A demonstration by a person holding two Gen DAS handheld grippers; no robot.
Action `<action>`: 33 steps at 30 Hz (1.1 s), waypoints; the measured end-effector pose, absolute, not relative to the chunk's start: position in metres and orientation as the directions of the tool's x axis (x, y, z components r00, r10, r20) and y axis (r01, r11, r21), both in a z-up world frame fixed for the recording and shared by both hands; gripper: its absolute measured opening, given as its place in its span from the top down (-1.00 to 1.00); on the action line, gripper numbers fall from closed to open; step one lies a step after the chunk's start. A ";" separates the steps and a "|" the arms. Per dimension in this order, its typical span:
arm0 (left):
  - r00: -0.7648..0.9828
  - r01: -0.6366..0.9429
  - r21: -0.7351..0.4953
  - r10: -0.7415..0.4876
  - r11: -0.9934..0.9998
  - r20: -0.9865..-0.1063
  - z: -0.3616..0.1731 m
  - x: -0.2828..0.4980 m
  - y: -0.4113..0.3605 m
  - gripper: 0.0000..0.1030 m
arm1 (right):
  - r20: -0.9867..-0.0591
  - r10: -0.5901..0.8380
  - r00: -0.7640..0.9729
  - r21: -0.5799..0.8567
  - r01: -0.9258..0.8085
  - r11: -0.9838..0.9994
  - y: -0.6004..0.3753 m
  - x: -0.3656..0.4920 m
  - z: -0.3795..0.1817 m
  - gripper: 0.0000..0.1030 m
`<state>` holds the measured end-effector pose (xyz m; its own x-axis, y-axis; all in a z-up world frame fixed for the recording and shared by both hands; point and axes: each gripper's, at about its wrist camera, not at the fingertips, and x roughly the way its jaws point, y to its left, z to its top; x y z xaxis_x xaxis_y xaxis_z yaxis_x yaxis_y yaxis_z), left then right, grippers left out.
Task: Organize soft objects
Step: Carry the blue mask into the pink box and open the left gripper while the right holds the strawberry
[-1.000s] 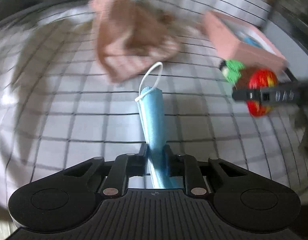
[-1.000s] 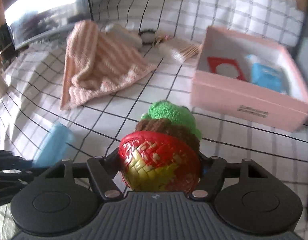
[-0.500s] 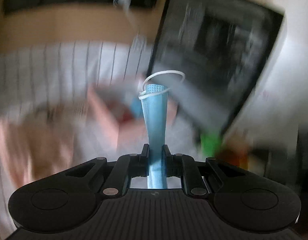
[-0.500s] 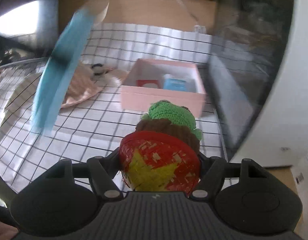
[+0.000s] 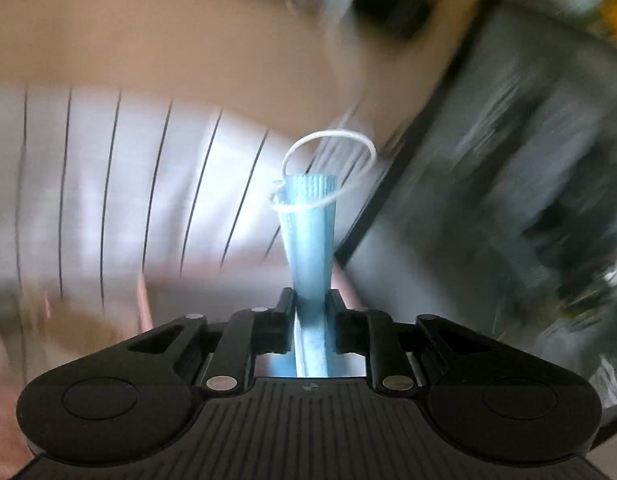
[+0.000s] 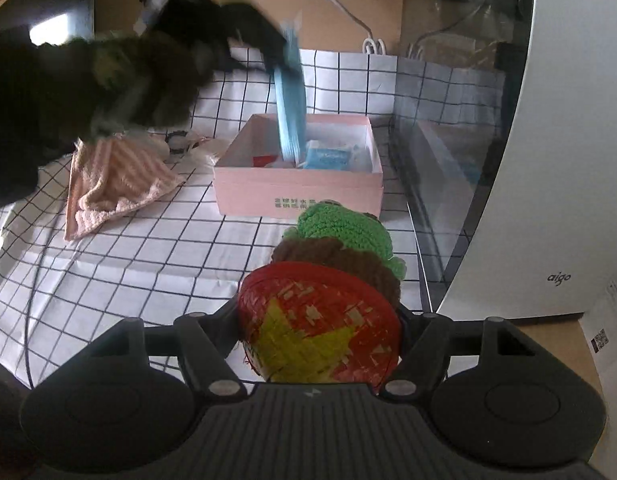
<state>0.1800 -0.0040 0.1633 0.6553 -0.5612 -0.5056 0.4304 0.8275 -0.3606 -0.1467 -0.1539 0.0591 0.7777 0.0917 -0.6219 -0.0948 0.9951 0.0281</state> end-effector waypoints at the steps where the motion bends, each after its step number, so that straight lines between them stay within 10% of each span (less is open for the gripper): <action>1: 0.609 0.389 -0.375 -0.540 0.842 -0.581 0.141 0.193 -0.010 0.58 | -0.628 0.098 0.772 0.033 -0.100 0.994 -0.157 -0.144 0.057 -0.40; 5: 0.502 0.267 -0.322 -0.416 0.908 -0.758 0.081 0.215 -0.022 0.58 | -0.630 0.122 0.767 0.041 -0.124 0.991 -0.169 -0.134 0.054 -0.40; 20: 0.556 0.311 -0.310 -0.437 0.898 -0.707 0.113 0.201 0.014 0.57 | -0.534 0.252 0.807 0.073 -0.253 0.965 -0.152 -0.100 0.077 -0.40; 33: 0.454 0.380 -0.117 -0.296 0.917 -0.840 0.093 0.213 -0.027 0.56 | -0.592 0.137 0.794 0.043 -0.139 0.989 -0.161 -0.104 0.061 -0.40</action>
<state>0.2132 -0.0271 0.0927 0.4543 -0.2959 -0.8403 0.3803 0.9174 -0.1174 -0.1038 -0.1608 0.0609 0.7940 0.1369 -0.5923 -0.1386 0.9894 0.0429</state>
